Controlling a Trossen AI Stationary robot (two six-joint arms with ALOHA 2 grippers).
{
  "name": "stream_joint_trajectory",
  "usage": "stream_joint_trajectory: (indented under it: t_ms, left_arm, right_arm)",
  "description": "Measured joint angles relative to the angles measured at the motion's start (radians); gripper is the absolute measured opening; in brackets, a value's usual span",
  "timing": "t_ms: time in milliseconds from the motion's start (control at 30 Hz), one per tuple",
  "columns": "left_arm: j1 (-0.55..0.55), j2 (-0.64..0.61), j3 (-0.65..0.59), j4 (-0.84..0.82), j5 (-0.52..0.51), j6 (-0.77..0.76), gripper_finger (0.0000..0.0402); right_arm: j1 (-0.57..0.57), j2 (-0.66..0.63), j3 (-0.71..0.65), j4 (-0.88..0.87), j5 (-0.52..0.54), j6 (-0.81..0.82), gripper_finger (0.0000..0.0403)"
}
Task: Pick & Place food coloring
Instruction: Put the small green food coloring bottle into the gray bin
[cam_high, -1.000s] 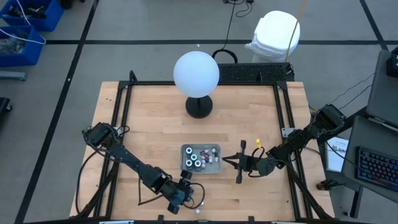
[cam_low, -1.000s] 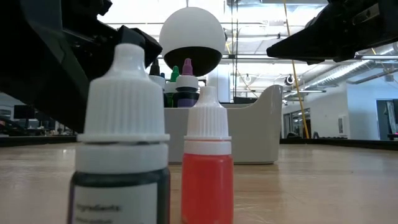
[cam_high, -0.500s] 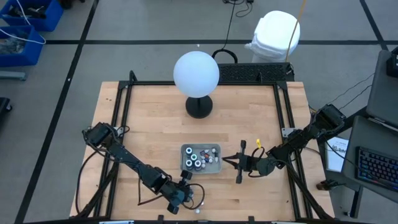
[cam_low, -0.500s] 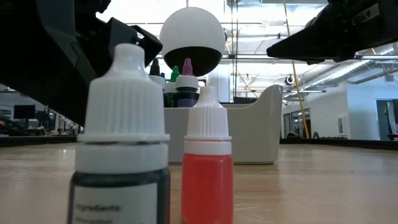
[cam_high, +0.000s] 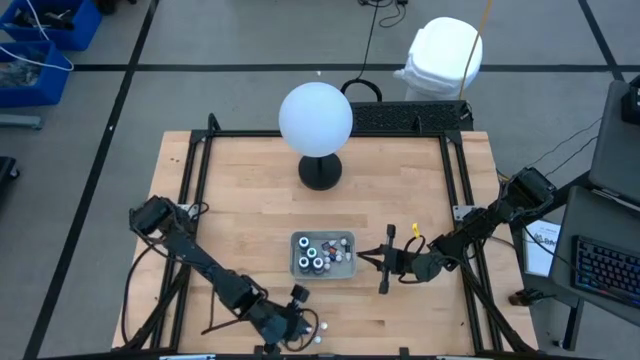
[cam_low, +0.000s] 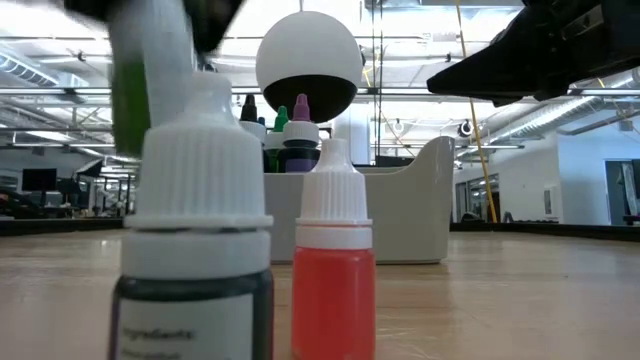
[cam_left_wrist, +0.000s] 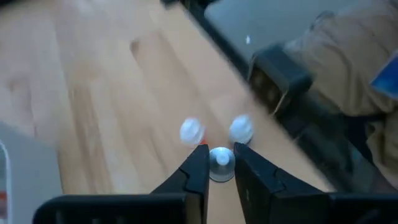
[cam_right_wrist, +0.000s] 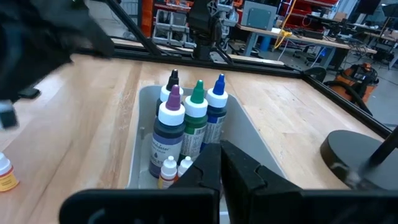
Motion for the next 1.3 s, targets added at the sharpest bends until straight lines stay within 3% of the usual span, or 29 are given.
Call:
stream_joint_trajectory:
  t_ms: [167,300,400,600,767,900,1000,1100,1300]
  left_arm:
    - [-0.042,-0.041,0.094,-0.072,-0.145,0.033,0.0057]
    - [-0.030,-0.056,0.248,-0.336,-0.259,0.047,0.0063]
    - [0.013,-0.056,0.381,-0.479,-0.281,0.035,0.0058]
    - [0.151,-0.059,0.537,-0.553,-0.258,0.041,0.0058]
    - [0.282,-0.059,0.500,-0.542,-0.170,0.049,0.0059]
    - [0.371,-0.057,0.364,-0.439,-0.125,0.079,0.0059]
    - [0.430,-0.054,0.287,-0.371,-0.037,0.072,0.0059]
    - [0.468,-0.056,0.242,-0.304,0.055,0.043,0.0060]
    - [0.506,-0.057,0.192,-0.273,0.087,0.028,0.0060]
  right_arm:
    - [0.000,0.000,0.000,0.000,0.000,0.007,0.0000]
    - [-0.003,0.000,0.000,0.000,0.000,0.018,0.0000]
    - [-0.006,0.000,0.000,0.000,0.000,0.018,0.0000]
    - [-0.007,0.000,0.000,0.000,0.000,0.018,0.0000]
    - [-0.007,0.000,0.000,-0.001,0.000,0.018,0.0000]
    - [-0.006,0.000,0.000,-0.010,0.000,0.018,0.0000]
    - [-0.006,0.000,0.000,-0.023,0.000,0.018,0.0000]
    - [-0.006,0.000,0.000,-0.044,0.000,0.018,0.0000]
    - [-0.008,0.000,0.000,-0.045,0.000,0.018,0.0000]
